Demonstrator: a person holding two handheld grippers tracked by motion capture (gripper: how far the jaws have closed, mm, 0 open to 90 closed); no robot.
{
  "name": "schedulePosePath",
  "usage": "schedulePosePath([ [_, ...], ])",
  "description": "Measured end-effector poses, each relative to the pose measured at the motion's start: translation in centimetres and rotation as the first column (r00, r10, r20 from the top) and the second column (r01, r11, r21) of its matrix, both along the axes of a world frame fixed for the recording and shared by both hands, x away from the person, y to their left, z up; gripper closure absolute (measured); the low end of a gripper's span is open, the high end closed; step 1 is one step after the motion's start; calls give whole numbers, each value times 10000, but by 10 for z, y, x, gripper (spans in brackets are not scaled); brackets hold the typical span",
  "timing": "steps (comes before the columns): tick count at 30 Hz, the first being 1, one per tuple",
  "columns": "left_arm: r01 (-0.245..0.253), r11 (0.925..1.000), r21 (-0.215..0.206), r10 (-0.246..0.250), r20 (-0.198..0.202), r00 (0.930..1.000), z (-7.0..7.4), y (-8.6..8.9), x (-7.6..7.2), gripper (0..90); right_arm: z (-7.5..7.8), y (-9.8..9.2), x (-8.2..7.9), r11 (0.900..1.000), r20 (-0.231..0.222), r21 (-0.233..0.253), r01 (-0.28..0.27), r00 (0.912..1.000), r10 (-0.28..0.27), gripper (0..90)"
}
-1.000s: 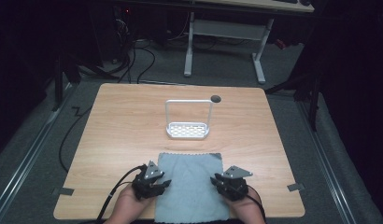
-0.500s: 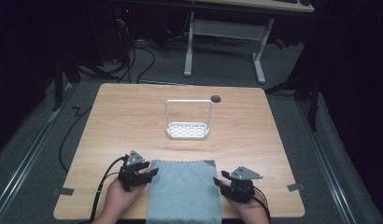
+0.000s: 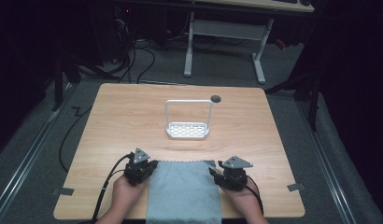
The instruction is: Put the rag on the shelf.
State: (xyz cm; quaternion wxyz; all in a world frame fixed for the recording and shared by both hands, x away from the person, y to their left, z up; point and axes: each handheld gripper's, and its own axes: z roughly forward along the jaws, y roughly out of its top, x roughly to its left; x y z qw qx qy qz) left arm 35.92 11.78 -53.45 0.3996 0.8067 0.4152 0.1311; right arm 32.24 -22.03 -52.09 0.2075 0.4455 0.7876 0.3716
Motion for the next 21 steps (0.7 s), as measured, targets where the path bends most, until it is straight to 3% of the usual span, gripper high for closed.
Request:
schedulePosePath([
  [4, 110, 9999, -35, -110, 33, 9999, 0, 1, -2, 890, -2, 3, 19, 9999, -450, -61, 92, 9989, -95, 531],
  [6, 141, 9998, -128, -141, -6, 9999, 0, 2, -2, 890, -5, 5, 22, 9999, -664, -129, 38, 9978, -47, 559],
  [10, 146, 9995, -273, -145, 21, 9999, 1, 4, -3, 890, -9, 8, 22, 9999, -650, -33, 102, 9978, -104, 630],
  [13, 127, 9993, -345, -124, 87, 9999, 2, 5, -4, 890, -10, 11, 21, 9996, -426, -251, 139, 9990, -149, 739],
  [16, 180, 9980, -607, -163, 276, 9995, 7, 6, -8, 890, -9, 11, 17, 9998, -129, -168, 59, 9999, -61, 862],
  [21, 232, 9954, -924, -167, 699, 9974, 15, 10, -15, 890, -1, 9, 11, 9998, 324, 168, -79, 9994, 74, 892],
])
